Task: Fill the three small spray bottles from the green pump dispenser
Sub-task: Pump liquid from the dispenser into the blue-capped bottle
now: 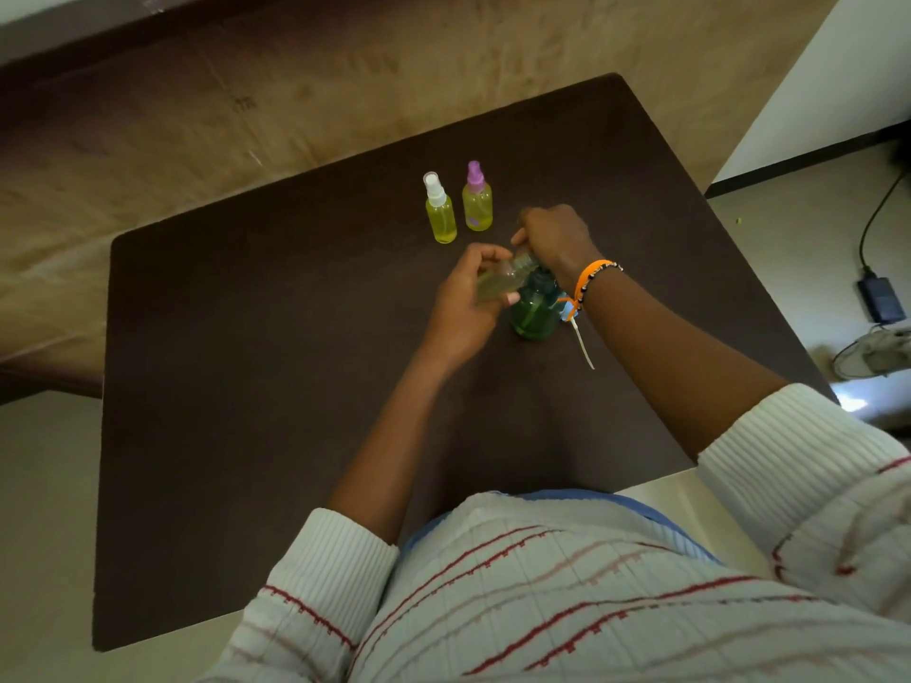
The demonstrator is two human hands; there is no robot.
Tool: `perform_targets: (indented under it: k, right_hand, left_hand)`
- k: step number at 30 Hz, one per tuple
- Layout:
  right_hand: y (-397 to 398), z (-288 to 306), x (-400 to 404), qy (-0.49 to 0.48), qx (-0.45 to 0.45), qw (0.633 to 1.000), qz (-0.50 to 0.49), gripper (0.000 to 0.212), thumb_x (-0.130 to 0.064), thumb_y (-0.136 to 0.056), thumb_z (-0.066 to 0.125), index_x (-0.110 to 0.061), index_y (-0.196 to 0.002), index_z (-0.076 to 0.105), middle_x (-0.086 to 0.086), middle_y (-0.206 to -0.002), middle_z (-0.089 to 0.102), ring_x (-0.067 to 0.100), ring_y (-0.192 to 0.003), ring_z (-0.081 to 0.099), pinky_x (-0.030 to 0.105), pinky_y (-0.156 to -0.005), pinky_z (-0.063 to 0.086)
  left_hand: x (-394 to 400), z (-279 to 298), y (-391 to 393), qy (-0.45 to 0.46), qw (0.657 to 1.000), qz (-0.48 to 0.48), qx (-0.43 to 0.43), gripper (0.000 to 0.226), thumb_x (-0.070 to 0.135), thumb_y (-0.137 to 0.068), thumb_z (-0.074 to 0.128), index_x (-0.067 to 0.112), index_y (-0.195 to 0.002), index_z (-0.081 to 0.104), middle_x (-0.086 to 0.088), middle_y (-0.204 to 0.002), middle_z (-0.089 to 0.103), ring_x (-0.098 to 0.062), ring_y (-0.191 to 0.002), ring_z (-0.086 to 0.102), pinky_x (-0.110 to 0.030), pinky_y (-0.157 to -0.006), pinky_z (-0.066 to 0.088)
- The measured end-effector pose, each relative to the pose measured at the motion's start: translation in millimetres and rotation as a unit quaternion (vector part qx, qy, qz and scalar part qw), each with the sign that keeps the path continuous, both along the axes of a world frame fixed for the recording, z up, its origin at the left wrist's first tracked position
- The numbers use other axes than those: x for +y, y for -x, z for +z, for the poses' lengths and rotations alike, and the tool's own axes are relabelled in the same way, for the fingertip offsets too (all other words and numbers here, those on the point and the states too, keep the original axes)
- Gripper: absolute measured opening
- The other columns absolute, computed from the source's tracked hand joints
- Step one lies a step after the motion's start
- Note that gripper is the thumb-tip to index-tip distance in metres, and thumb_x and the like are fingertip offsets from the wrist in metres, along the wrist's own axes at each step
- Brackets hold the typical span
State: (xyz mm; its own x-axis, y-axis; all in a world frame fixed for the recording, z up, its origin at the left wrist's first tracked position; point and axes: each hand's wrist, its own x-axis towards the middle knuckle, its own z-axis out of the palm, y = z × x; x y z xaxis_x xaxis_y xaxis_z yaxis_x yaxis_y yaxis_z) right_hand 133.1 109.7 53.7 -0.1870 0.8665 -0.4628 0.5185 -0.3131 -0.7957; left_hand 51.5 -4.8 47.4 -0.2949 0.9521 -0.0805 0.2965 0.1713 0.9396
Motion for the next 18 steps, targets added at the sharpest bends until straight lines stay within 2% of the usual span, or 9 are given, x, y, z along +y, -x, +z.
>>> perform_targets:
  k: [2,6,12,15,18]
  right_hand:
    - [-0.9,-3.3,-0.4,-0.018,0.001,1.0,-0.013,0.028,-0.026,-0.084,0.049,-0.016,-0.064,0.066,0.01,-0.087,0.072,0.029,-0.088,0.067,0.037,-0.086,0.053]
    - [-0.9,-4.8,0.8,-0.021,-0.005,1.0,-0.013,0.028,-0.027,-0.085,0.049,-0.013,-0.071,0.068,0.009,-0.087,0.072,0.027,-0.086,0.066,0.036,-0.085,0.052]
    - [4.2,2.5,1.9,0.081,0.043,0.995,0.024,0.027,-0.021,-0.089,0.05,-0.007,-0.071,0.063,0.007,-0.074,0.065,0.022,-0.069,0.057,0.03,-0.064,0.046]
    - [4.6,0.1,0.5,0.069,0.047,0.996,0.013,0.026,-0.021,-0.087,0.051,-0.008,-0.069,0.065,0.006,-0.074,0.066,0.024,-0.074,0.06,0.036,-0.073,0.05]
    - [1.0,-3.4,-0.4,0.017,0.026,0.999,-0.032,0.025,-0.023,-0.085,0.051,-0.012,-0.068,0.066,0.004,-0.077,0.068,0.025,-0.081,0.063,0.035,-0.08,0.051]
  left_hand:
    - [0.9,-1.8,-0.5,0.001,1.0,-0.003,0.002,0.038,-0.005,-0.075,0.066,0.016,-0.103,0.051,0.008,-0.096,0.056,-0.003,-0.086,0.054,-0.01,-0.076,0.041]
    - [1.0,-1.7,1.1,0.008,1.0,-0.01,0.003,0.037,-0.004,-0.076,0.067,0.016,-0.103,0.051,0.003,-0.101,0.057,-0.008,-0.092,0.054,-0.014,-0.078,0.042]
    - [0.9,1.9,4.4,-0.002,1.0,-0.001,0.007,0.038,-0.004,-0.075,0.067,0.015,-0.105,0.053,0.001,-0.102,0.058,-0.011,-0.093,0.055,-0.019,-0.081,0.043]
    - [0.5,-0.1,4.7,-0.009,1.0,0.003,0.006,0.04,-0.005,-0.074,0.067,0.017,-0.103,0.052,0.002,-0.101,0.057,-0.01,-0.092,0.055,-0.02,-0.081,0.043]
    - [0.9,-2.8,0.7,-0.007,1.0,0.004,0.007,0.038,-0.005,-0.074,0.066,0.016,-0.103,0.052,0.007,-0.096,0.056,0.0,-0.087,0.054,-0.011,-0.078,0.042]
